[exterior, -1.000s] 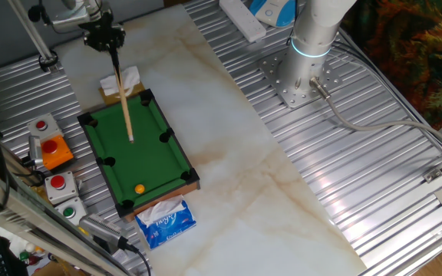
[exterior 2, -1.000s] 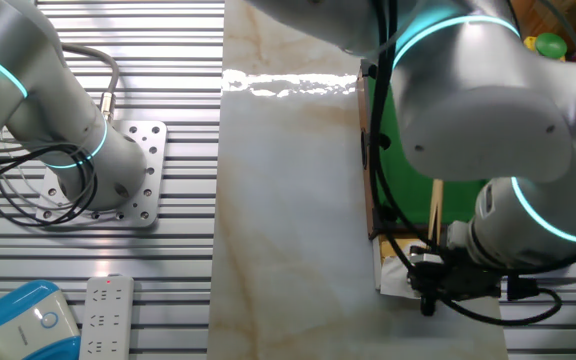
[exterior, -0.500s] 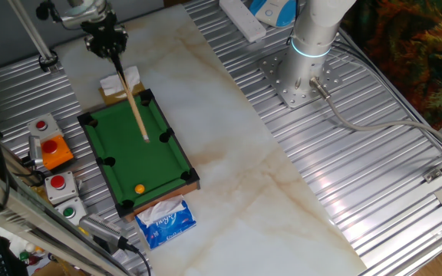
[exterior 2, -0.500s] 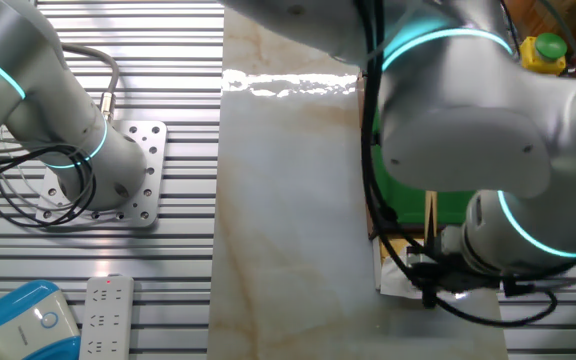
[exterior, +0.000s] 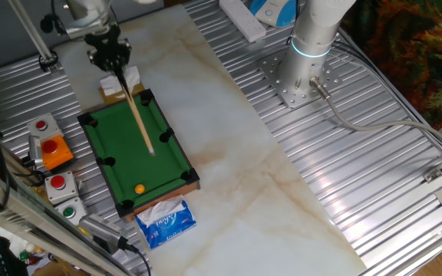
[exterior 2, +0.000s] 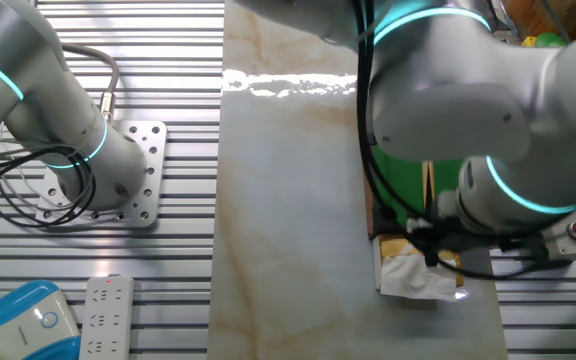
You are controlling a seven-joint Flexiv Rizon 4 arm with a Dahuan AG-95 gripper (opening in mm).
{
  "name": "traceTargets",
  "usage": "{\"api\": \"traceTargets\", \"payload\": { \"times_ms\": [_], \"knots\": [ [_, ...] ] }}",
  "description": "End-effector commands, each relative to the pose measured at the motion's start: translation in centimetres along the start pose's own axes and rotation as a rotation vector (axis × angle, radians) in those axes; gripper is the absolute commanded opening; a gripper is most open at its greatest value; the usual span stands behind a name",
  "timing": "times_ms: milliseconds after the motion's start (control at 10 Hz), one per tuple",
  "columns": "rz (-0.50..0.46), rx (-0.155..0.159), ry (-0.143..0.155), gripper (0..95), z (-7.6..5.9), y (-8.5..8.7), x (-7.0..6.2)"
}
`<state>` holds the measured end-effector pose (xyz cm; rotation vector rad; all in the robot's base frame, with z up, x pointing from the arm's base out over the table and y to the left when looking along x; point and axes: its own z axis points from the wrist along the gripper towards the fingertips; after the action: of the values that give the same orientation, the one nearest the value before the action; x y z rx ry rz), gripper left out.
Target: Hit the pool ball
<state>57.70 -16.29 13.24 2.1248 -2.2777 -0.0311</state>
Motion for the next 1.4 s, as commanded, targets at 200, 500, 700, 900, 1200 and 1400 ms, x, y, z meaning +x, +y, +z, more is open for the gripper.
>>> {"api": "traceTargets", "payload": {
  "times_ms": [200,500,700,900,1200,1400],
  "knots": [
    [0.022,0.002,0.008,0.0,1.1,-0.1,-2.8],
    [-0.022,0.002,0.028,0.0,2.2,0.0,-5.4],
    [-0.051,-0.003,0.02,0.0,2.5,0.0,-5.5],
    [-0.047,0.002,0.021,0.0,2.9,0.0,-5.9],
    [-0.015,-0.003,0.034,0.0,3.7,-0.1,-6.0],
    [-0.009,-0.005,0.042,0.0,4.0,-0.2,-6.0]
  ]
}}
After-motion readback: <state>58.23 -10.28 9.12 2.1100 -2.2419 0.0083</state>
